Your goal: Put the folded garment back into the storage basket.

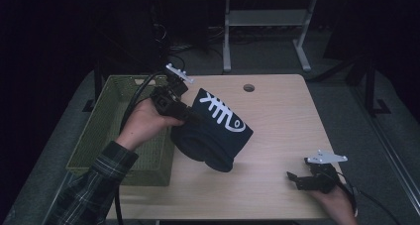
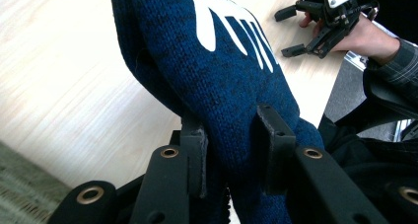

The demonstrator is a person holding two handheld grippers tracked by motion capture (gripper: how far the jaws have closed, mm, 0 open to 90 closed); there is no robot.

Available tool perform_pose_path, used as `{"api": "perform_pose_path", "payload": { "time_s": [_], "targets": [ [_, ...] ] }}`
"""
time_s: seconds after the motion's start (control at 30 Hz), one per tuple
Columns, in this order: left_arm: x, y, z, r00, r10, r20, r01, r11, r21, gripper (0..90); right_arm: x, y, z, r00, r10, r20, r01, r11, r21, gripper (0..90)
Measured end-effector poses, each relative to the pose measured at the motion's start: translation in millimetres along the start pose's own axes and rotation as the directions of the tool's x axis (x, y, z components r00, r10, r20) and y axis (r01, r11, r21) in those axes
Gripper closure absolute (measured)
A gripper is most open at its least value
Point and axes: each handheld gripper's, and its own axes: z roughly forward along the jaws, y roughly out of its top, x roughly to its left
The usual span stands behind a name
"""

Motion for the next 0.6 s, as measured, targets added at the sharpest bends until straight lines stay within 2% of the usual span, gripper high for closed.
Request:
{"api": "perform_pose_path", "payload": {
  "time_s": [0.27,0.6],
  "targets": [
    [4.4,-3.8,-24.0,0.9996,-0.007,-0.028,0.006,0.9999,-0.011,69.4,0.0,0.0,0.0,1.0000,0.000,0.000,0.000,1.000,0.000,12.8],
    [11.6,-13.5,-56.7,0.9964,-0.044,-0.072,0.040,0.9978,-0.053,69.4,0.0,0.0,0.0,1.0000,0.000,0.000,0.000,1.000,0.000,12.8]
  ]
}}
